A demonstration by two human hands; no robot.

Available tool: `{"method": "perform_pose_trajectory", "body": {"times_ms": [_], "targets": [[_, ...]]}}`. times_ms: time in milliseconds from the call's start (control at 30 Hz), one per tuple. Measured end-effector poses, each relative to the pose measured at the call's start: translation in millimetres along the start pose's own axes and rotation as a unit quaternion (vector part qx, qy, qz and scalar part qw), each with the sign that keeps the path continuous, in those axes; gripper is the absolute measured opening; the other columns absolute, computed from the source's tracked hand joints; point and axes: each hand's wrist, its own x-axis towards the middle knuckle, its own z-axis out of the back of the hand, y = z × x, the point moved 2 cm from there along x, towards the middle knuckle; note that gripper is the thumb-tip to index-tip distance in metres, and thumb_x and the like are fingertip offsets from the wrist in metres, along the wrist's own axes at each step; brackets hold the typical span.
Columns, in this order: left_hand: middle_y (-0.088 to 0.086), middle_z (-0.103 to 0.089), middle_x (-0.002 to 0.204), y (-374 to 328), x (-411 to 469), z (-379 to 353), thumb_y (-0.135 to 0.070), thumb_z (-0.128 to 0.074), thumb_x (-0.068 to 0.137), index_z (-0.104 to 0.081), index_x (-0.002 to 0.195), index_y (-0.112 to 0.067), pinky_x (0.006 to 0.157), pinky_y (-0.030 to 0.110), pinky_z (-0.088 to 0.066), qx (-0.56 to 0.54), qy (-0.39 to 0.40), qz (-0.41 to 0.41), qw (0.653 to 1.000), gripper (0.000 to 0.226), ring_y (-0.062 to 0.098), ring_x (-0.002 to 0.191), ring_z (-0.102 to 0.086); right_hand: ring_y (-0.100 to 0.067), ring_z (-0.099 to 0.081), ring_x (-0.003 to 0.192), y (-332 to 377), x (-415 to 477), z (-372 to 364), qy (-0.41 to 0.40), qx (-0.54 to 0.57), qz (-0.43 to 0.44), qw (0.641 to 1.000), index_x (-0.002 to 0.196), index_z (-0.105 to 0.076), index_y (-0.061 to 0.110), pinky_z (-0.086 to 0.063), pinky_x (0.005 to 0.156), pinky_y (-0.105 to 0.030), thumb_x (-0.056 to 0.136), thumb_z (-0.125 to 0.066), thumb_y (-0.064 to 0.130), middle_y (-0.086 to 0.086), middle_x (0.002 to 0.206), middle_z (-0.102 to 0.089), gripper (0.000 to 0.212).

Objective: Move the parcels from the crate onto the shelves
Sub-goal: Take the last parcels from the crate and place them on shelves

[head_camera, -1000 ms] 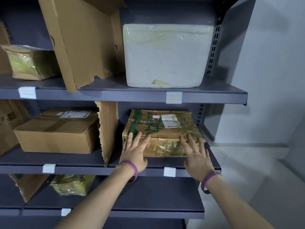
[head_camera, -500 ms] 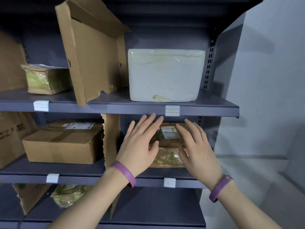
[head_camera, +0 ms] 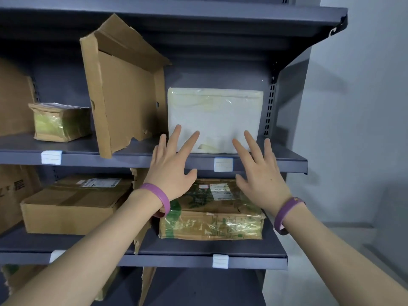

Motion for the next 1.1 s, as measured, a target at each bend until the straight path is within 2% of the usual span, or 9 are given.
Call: {"method": "perform_pose_trajectory", "body": {"times_ms": [100,233,433,667,900,1000,1100], "targets": [[-0.011,0.023,0.154,2.5,5.4,-7.1,-0.037,-0.053,0.090,0.010,0.142,-0.054,0.118,0.046,-0.002,0.001,0.023,0.008,1.000,0.083,0.033,0.145,0.009,-0.047,0.005,0.145,-5.1,7.5,-5.6,0.025,-0.007,0.005,1.000,0.151,0.002,0.037,-0.015,0.115,-0.060,0.092,-0.051,0.024,0.009,0.161,0.014,0.080],[-0.009,0.030,0.151,6.3,10.6,-16.1,-0.040,-0.055,0.088,0.009,0.144,-0.050,0.119,0.046,-0.001,0.015,0.028,-0.006,0.999,0.085,0.031,0.145,0.006,-0.046,0.004,0.146,-9.2,12.5,-10.5,0.044,-0.021,0.010,0.999,0.151,0.005,0.038,-0.010,0.117,-0.058,0.091,-0.053,0.027,0.007,0.161,0.016,0.084],[-0.006,0.033,0.150,13.0,20.6,-24.7,-0.044,-0.055,0.088,0.005,0.148,-0.041,0.117,0.042,0.005,0.047,0.030,-0.010,0.998,0.085,0.032,0.145,0.007,-0.040,-0.001,0.148,-13.3,20.6,-11.6,0.049,-0.034,0.028,0.998,0.153,-0.003,0.031,-0.012,0.118,-0.053,0.088,-0.059,0.028,0.004,0.161,0.010,0.086],[0.000,0.031,0.153,18.7,32.4,-33.1,-0.051,-0.056,0.084,0.002,0.149,-0.038,0.118,0.042,0.002,0.087,0.043,-0.020,0.995,0.087,0.031,0.145,0.000,-0.039,-0.009,0.147,-19.4,31.1,-16.4,0.063,-0.084,0.023,0.994,0.152,-0.009,0.021,-0.018,0.117,-0.050,0.084,-0.066,0.035,0.000,0.162,0.008,0.090],[0.005,0.027,0.154,20.2,34.0,-39.6,-0.053,-0.057,0.082,0.000,0.149,-0.037,0.117,0.042,-0.005,0.122,0.028,-0.023,0.992,0.089,0.036,0.143,-0.008,-0.039,-0.024,0.141,-17.4,33.0,-22.0,0.036,-0.108,0.020,0.993,0.149,-0.023,0.016,-0.031,0.110,-0.049,0.080,-0.070,0.037,-0.006,0.162,-0.005,0.086],[0.005,0.025,0.155,18.3,31.7,-36.8,-0.052,-0.057,0.083,0.000,0.149,-0.036,0.118,0.041,0.000,0.105,0.032,-0.021,0.994,0.089,0.032,0.145,-0.002,-0.039,-0.019,0.143,-16.1,31.6,-22.7,0.024,-0.103,0.022,0.994,0.150,-0.023,0.015,-0.024,0.114,-0.052,0.081,-0.069,0.033,-0.007,0.162,-0.009,0.084],[0.000,0.020,0.157,13.7,14.6,-34.3,-0.044,-0.059,0.085,-0.002,0.150,-0.036,0.117,0.035,0.011,0.019,-0.004,-0.051,0.999,0.087,0.022,0.146,0.012,-0.036,-0.012,0.148,-10.1,16.3,-24.3,-0.053,-0.036,0.048,0.997,0.150,-0.025,0.016,-0.014,0.119,-0.054,0.083,-0.066,0.021,-0.010,0.160,-0.016,0.078]]}}
